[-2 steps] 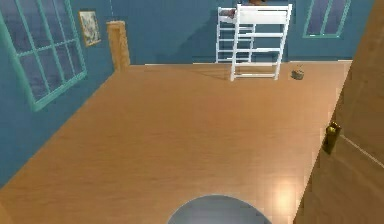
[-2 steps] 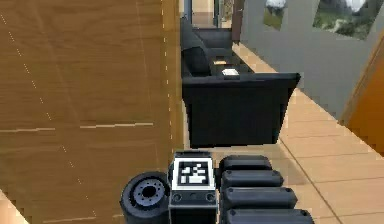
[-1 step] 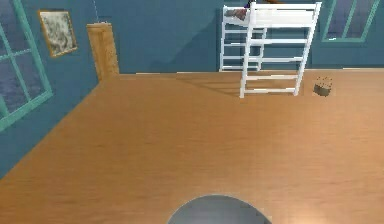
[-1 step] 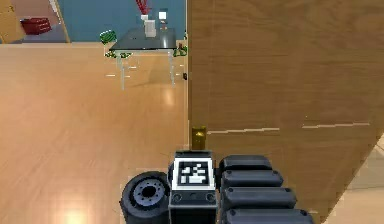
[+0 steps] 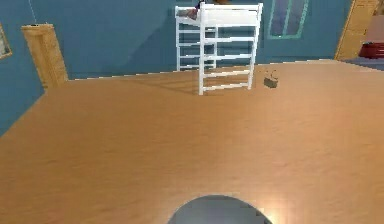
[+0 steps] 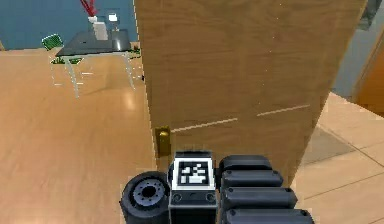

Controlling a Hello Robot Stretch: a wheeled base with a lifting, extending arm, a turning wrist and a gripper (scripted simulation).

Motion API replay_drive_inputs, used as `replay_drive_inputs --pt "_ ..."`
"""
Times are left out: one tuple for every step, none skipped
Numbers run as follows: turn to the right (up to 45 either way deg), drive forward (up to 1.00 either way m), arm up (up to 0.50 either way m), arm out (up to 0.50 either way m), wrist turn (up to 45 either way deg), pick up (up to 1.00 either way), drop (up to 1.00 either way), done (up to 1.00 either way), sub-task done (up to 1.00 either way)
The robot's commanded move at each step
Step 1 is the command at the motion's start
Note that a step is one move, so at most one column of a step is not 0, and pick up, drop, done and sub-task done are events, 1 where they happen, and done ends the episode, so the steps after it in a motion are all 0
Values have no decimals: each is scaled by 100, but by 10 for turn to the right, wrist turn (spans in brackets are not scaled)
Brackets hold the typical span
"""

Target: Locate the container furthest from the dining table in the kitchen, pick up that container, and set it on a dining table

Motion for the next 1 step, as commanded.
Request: replay_drive_inputs --pt "0 10 0 0 0 0 0 0 0"
